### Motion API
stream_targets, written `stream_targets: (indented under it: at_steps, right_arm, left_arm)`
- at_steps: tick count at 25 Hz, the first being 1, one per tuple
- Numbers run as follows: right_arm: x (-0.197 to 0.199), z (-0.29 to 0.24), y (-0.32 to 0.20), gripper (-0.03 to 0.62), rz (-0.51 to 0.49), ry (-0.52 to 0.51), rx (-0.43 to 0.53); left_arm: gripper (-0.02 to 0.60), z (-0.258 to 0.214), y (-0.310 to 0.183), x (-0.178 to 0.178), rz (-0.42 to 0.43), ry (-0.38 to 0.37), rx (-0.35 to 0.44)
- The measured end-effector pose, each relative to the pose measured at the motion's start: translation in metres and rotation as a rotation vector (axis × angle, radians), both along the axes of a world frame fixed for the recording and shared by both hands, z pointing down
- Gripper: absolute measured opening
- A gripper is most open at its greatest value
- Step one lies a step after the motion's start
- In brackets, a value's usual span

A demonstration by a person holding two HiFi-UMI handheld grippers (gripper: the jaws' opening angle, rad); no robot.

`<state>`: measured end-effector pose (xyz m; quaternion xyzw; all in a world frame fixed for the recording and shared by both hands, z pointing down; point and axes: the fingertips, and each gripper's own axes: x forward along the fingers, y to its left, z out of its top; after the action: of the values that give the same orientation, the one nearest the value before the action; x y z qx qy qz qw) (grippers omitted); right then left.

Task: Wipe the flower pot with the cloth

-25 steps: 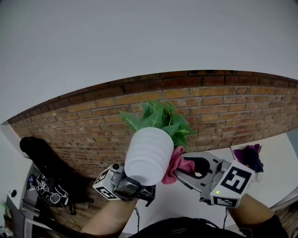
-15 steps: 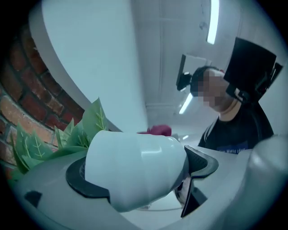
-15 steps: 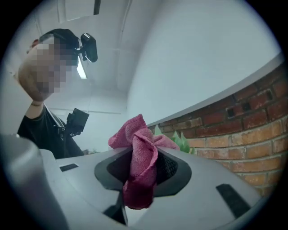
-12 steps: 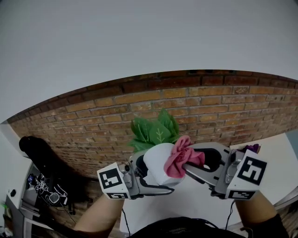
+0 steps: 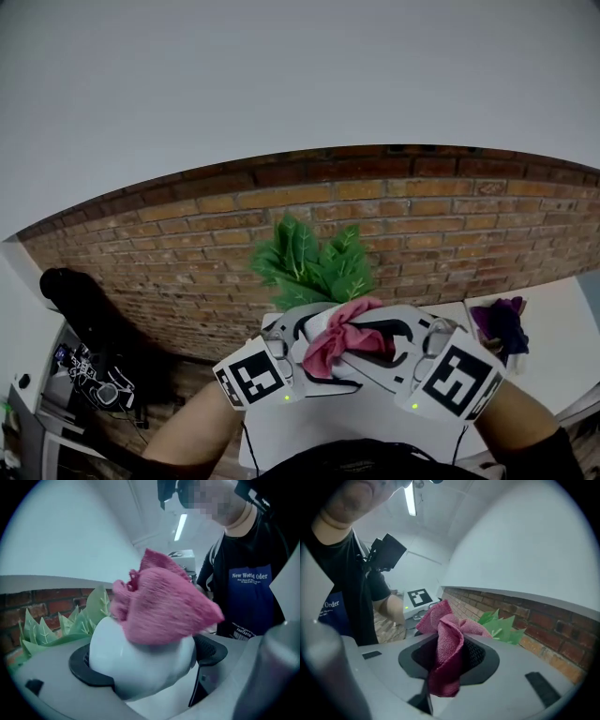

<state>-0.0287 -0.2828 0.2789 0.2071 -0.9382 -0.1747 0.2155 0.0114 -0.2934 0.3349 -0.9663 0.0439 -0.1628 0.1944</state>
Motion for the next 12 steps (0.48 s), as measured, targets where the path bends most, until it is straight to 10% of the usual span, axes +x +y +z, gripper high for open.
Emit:
stream_targets:
  at_steps: [8, 12]
  right_arm:
    - [-0.007, 0.037, 0.032, 0.106, -0.102, 0.137, -0.052]
    - [-0.007, 0.004, 0.005, 0.106, 0.018, 0.066, 0.076]
  left_arm:
    - [0.537, 0.010, -0.023, -0.018, -0.123, -0.139, 0.122]
    - [0.537, 0.017, -0.023, -0.015, -0.132, -0.236, 0.182]
